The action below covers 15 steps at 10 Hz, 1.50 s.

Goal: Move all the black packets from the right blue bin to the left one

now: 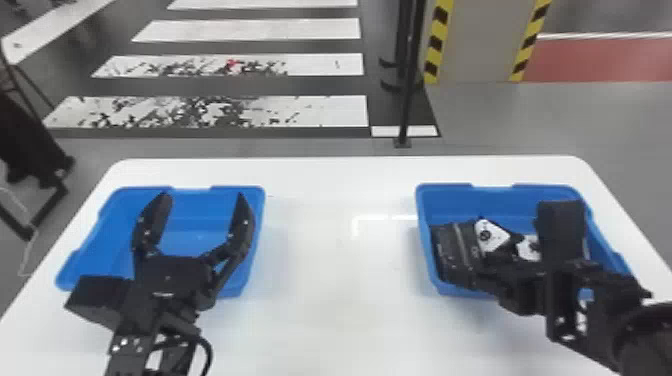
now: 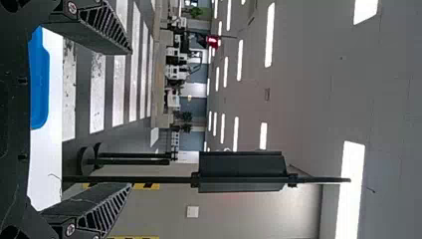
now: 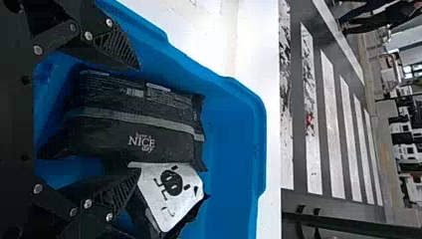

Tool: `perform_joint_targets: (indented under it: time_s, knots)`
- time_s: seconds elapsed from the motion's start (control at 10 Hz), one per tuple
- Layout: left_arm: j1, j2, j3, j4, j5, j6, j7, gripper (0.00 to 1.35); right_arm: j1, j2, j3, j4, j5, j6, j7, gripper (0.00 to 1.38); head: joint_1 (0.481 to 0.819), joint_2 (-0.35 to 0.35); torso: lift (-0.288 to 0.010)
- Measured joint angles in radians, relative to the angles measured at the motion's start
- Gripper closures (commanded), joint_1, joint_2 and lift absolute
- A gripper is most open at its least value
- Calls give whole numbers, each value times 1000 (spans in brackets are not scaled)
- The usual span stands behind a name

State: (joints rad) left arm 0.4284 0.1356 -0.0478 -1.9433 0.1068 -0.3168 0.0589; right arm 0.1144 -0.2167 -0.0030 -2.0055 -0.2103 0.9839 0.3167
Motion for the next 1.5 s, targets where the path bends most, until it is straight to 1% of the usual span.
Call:
perform_joint_targets:
  time_s: [0.2, 0.3, 0.5, 0.8, 0.9, 1.0, 1.1, 1.2, 1.3, 1.4, 1.5]
  knots:
    - [-1, 0, 0, 1, -14, -6, 0, 110, -23, -3, 6, 37, -8, 8, 33, 1041, 695, 50, -168]
    - [-1, 0, 0, 1, -15, -8, 0, 108, -36, -5, 10, 55, -21, 11, 44, 1092, 695, 56, -168]
    - [-1, -1, 0, 1, -14, -13, -1, 110, -40, -7, 16, 53, -32, 11, 46, 1138, 695, 62, -168]
    - [-1, -1, 0, 5, -13, -23, 0, 110, 2, -2, -2, 4, -44, -32, 28, 1144, 695, 63, -168]
    - [-2, -1, -2, 5, -9, -27, 1, 110, 35, 3, -24, -46, -39, -46, 9, 1144, 695, 53, -168]
    - [-4, 1, -10, 6, 6, -23, 1, 110, 67, 7, -55, -104, -33, -59, 5, 1144, 695, 36, -168]
    - [-6, 4, -20, 6, 33, -16, 1, 110, 85, 9, -82, -146, -50, -73, 10, 1144, 695, 25, -168]
    - [-7, 11, -44, 6, 84, -21, 1, 110, 86, 6, -98, -165, -93, -100, 43, 1144, 695, 25, -168]
    - [-13, 22, -83, 6, 166, -38, -9, 110, 56, 0, -103, -137, -144, -139, 136, 1144, 695, 35, -168]
    - [-23, 33, -128, 6, 270, -49, -29, 110, -4, -11, -92, -66, -176, -171, 236, 1144, 695, 39, -168]
    - [-32, 41, -162, 4, 337, -53, -42, 110, -61, -23, -60, 4, -207, -193, 303, 1144, 695, 49, -168]
